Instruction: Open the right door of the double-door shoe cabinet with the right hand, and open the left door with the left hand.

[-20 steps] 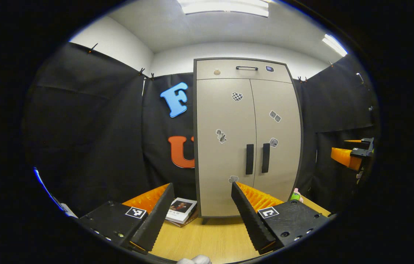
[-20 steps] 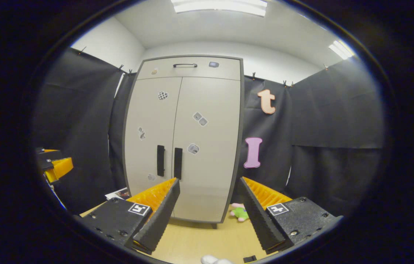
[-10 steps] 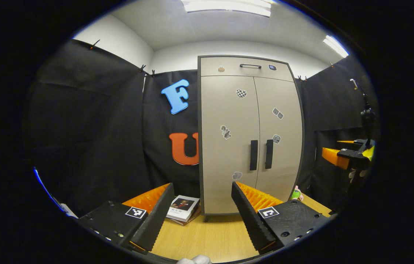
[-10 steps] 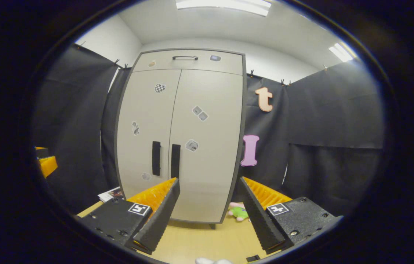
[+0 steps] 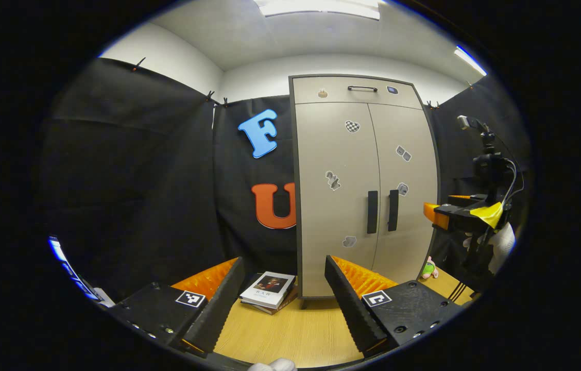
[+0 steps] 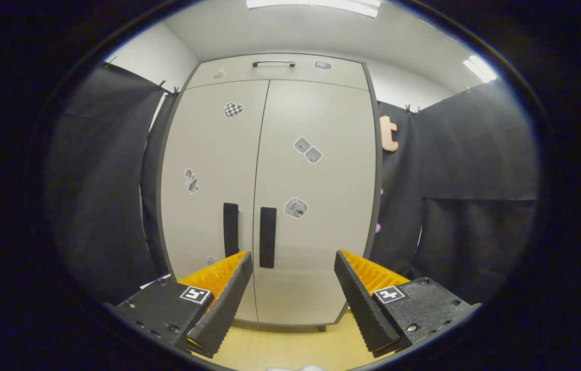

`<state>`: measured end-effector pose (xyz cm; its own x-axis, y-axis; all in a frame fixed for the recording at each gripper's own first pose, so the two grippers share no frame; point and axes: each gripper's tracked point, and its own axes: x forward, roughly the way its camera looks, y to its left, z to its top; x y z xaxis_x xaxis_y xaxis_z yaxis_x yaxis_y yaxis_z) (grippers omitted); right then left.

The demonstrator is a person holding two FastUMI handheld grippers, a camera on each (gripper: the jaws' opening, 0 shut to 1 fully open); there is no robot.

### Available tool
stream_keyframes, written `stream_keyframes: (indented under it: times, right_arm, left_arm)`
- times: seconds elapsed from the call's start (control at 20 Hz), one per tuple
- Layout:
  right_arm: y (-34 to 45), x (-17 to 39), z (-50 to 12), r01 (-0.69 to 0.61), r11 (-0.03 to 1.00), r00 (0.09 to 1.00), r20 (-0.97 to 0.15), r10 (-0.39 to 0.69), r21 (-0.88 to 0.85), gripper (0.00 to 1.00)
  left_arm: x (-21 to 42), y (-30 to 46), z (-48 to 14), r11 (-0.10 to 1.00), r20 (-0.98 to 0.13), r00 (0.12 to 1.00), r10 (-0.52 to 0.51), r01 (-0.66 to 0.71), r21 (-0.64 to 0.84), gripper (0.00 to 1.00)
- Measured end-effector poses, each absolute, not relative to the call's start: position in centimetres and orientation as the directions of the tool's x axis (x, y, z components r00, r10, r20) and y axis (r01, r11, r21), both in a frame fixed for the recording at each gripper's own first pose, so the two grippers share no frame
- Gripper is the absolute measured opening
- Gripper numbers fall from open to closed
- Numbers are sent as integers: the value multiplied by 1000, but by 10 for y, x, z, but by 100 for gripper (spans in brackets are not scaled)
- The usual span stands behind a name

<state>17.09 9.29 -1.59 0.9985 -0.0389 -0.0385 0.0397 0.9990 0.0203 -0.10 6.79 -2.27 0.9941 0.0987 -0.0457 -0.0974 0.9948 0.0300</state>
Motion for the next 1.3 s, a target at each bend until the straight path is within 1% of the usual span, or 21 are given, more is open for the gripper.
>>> stream_keyframes:
  times: [0.05, 0.2, 0.35, 0.4, 0.45, 0.5, 0.7, 0.75, 0.9, 0.95, 1.0, 1.05, 1.1, 1.15, 1.3]
  right_arm:
    - [98, 187, -20, 39, 999, 998, -49, -38, 19, 100]
    - [111, 230, -29, 35, 999, 997, -70, -33, 22, 99]
    - [117, 268, -34, 41, 999, 996, -83, -39, 19, 100]
    - [117, 279, -33, 44, 999, 996, -84, -43, 20, 99]
    - [116, 291, -35, 51, 999, 994, -94, -49, 17, 95]
    - [116, 300, -37, 47, 999, 994, -104, -45, 20, 95]
    - [121, 320, -47, 36, 998, 989, -145, -28, 53, 81]
    - [123, 323, -48, 30, 998, 989, -143, -22, 53, 71]
    - [124, 330, -51, 42, 998, 988, -152, -35, 43, 62]
    - [122, 330, -49, 57, 997, 989, -143, -50, 44, 57]
    - [121, 329, -50, 63, 997, 988, -141, -56, 46, 56]
    - [121, 331, -51, 66, 996, 988, -141, -58, 52, 46]
    - [121, 330, -48, 67, 996, 988, -142, -59, 53, 44]
    - [121, 330, -52, 67, 997, 987, -149, -59, 47, 37]
    - [120, 328, -52, 69, 997, 986, -155, -62, 40, 33]
  left_arm:
    - [-1, 69, -23, 994, -50, 993, 107, -106, 24, 95]
    - [-1, 73, -24, 989, -55, 988, 143, -142, 30, 95]
    - [0, 76, -25, 985, -59, 983, 171, -170, 19, 95]
    - [0, 76, -25, 984, -59, 982, 178, -178, 16, 95]
    - [0, 77, -25, 982, -62, 980, 188, -188, 15, 95]
    - [1, 78, -26, 980, -65, 978, 197, -196, 16, 95]
    - [1, 83, -30, 972, -72, 970, 234, -232, 26, 95]
    - [2, 84, -31, 971, -73, 968, 240, -239, 25, 95]
    - [2, 85, -31, 969, -76, 966, 248, -248, 19, 95]
    - [2, 86, -32, 968, -73, 965, 252, -251, 17, 95]
    - [3, 86, -32, 968, -71, 965, 253, -252, 15, 95]
    - [2, 85, -31, 968, -71, 965, 251, -251, 15, 95]
    - [1, 86, -30, 968, -68, 965, 253, -252, 17, 95]
    - [2, 86, -30, 967, -64, 965, 254, -253, 19, 95]
    - [4, 86, -33, 967, -69, 965, 254, -254, 12, 95]
